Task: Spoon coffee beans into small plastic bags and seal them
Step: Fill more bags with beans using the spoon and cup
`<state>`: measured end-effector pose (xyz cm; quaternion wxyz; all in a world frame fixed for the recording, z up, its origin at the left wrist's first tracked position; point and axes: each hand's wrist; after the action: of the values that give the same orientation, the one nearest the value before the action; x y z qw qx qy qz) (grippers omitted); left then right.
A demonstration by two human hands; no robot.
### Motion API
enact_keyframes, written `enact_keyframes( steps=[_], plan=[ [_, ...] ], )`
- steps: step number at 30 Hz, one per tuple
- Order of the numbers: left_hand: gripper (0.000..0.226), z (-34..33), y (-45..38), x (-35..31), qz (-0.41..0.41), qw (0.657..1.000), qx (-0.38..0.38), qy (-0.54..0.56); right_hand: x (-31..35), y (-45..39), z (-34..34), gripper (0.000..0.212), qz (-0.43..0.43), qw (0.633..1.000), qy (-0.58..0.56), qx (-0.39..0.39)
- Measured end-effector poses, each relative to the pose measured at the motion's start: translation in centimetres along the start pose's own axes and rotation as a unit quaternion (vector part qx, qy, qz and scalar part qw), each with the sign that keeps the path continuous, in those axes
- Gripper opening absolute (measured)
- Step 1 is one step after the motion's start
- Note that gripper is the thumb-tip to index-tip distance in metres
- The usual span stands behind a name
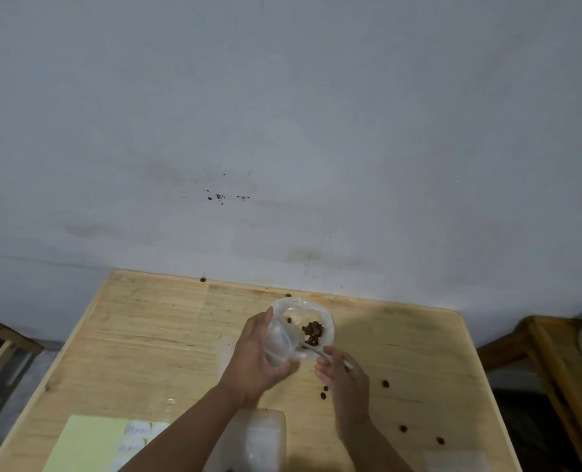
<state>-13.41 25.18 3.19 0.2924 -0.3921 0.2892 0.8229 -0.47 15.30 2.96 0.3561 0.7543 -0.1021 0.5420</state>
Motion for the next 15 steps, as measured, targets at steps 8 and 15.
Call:
enact_keyframes(
  steps=[8,15],
  plan=[
    [0.107,0.0,-0.3,0.1,0.006,1.000,-0.005,-0.006,2.6,-0.6,1.5,0.017,-0.010,0.994,-0.102,-0.024],
    [0.104,0.1,-0.5,-0.1,0.001,1.000,-0.008,-0.004,5.9,0.0,2.1,0.021,0.062,0.995,-0.073,0.027]
  ],
)
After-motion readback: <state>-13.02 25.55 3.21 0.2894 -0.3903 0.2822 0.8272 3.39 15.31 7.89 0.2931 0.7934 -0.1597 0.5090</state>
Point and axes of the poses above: each hand's wrist, its own y-axis away from the middle knuckle, its own z-axis out of the back of the hand, x = y × z, and after that the axes turned 15 degrees about x, right-handed
